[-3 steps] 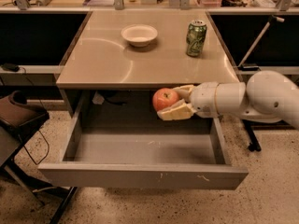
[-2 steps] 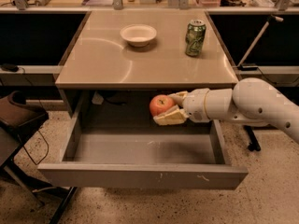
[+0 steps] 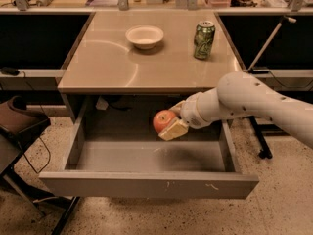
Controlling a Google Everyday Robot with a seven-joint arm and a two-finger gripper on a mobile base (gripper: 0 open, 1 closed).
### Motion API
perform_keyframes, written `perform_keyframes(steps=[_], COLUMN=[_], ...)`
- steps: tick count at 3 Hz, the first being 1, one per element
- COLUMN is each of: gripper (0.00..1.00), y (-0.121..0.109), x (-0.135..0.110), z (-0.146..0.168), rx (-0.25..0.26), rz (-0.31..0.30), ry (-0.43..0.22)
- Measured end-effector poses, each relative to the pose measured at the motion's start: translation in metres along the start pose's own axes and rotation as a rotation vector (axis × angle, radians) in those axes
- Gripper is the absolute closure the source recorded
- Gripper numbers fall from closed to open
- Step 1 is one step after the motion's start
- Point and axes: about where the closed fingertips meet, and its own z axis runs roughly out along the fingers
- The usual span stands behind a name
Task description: Place apple into top drawer
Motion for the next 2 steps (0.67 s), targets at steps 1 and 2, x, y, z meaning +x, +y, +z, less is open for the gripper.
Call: perform_keyframes(steps=[1, 2], gripper=[1.0, 1.0], y=[0.002, 0.0053], x=[-0.0019, 0.0007], z=[0.0053, 0.01], rx=[-0.01, -0.01], rz=[-0.021, -0.022], ry=[0.011, 0.028])
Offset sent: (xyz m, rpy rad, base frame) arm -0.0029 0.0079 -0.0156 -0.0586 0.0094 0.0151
